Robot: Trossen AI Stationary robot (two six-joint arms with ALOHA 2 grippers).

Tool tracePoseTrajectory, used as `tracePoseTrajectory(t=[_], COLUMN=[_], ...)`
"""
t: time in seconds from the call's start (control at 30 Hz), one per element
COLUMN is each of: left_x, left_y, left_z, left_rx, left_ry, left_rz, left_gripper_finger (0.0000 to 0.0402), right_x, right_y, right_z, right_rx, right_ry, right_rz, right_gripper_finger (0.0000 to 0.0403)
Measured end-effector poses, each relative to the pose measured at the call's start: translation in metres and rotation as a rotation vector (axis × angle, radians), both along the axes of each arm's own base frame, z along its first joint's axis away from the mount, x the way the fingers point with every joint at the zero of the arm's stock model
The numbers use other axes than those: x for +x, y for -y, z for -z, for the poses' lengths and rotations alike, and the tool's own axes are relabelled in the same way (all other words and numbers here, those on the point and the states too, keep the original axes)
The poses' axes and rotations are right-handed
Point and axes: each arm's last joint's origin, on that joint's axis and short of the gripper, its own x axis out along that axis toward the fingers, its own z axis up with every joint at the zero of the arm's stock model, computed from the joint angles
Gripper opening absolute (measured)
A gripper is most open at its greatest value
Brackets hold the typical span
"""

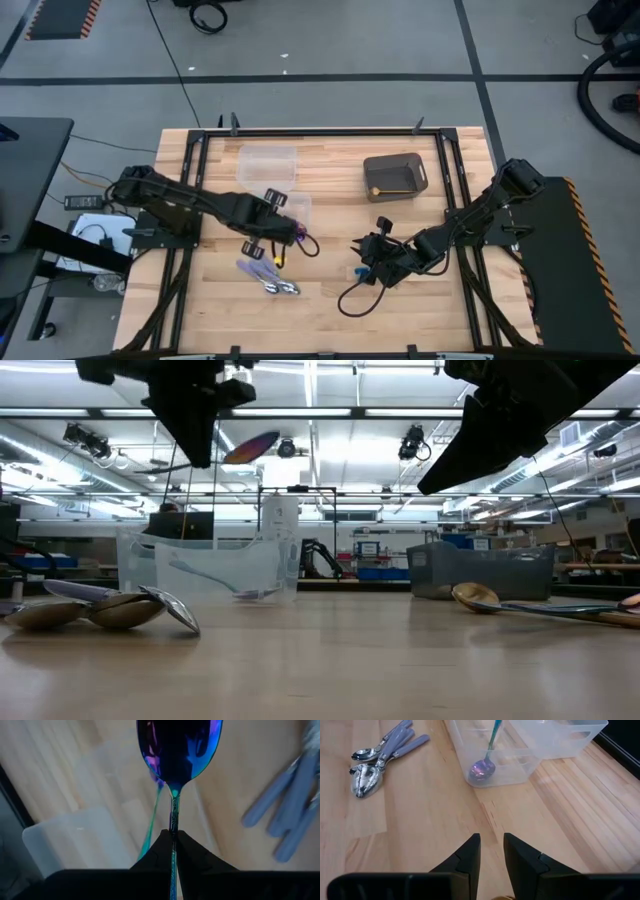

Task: Sort silverware by color (type)
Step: Put the blue spoon into the bottom transparent bin

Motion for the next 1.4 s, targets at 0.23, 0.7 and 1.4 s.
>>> tracePoseTrajectory(t=[0.23,0.7,1.4], left_x=[0.001,0.011,0.030], left_y=[-0.023,-0.042,-0.051], left_z=[0.004,0.012,0.058], left_rx=[0.038,0.094,0.139], left_ry=[-0.049,-0.081,-0.289], left_rz=[-0.028,-0.019,0.015], left_gripper_finger=[0.0014,0.0014,0.0014], right_x=[0.000,0.001,0.002], right_y=[0.000,-0.001,-0.001], right_z=[0.000,-0.001,-0.002], right_rx=[0.000,0.000,-0.006], right_ry=[0.001,0.016,0.021], right_rz=[-0.003,-0.010,-0.020], right_gripper_finger=[0.0095,0.0095,0.0095])
